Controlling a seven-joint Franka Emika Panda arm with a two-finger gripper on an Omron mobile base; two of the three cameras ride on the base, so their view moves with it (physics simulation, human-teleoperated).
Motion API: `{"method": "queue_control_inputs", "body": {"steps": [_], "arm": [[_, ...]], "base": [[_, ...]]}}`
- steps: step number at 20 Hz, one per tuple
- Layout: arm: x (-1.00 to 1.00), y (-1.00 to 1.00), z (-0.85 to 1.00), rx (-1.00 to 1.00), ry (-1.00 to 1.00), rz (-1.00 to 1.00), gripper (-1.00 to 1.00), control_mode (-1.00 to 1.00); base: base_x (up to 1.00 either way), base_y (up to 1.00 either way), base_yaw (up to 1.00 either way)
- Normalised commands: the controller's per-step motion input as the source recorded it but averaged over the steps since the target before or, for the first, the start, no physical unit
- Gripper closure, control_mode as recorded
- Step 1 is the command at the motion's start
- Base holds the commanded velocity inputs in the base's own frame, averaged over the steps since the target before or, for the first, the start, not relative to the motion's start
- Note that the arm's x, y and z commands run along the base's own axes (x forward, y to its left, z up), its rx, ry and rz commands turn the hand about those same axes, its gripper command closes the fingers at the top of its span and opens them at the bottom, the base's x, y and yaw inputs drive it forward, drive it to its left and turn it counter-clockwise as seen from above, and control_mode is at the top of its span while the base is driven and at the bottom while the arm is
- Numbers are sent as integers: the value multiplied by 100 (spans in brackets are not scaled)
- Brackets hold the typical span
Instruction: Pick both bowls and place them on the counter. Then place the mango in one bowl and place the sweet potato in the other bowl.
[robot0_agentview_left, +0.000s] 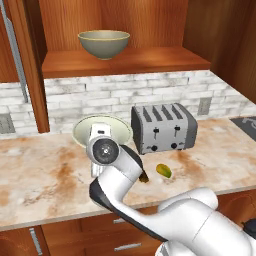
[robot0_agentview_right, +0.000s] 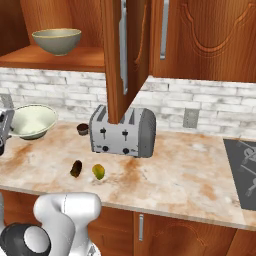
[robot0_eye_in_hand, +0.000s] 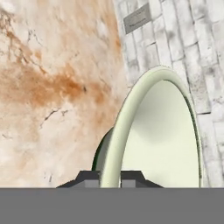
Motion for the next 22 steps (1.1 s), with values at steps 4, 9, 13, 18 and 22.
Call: {"method": "queue_control_inputs", "body": {"steps": [4,9,13,18,22], "arm": [[0,22,-77,-6,10,3,100,-100],[8,23,-72,-7,8,0,100,-100],[4,11,-48,-7,12,0,100,-100],[5,4,-23,0,8,0,100,-100],[4,2,-42,-2,-3,0,100,-100]], "base": [[0,0,0],[0,0,0],[0,0,0],[0,0,0],[0,0,0]]}}
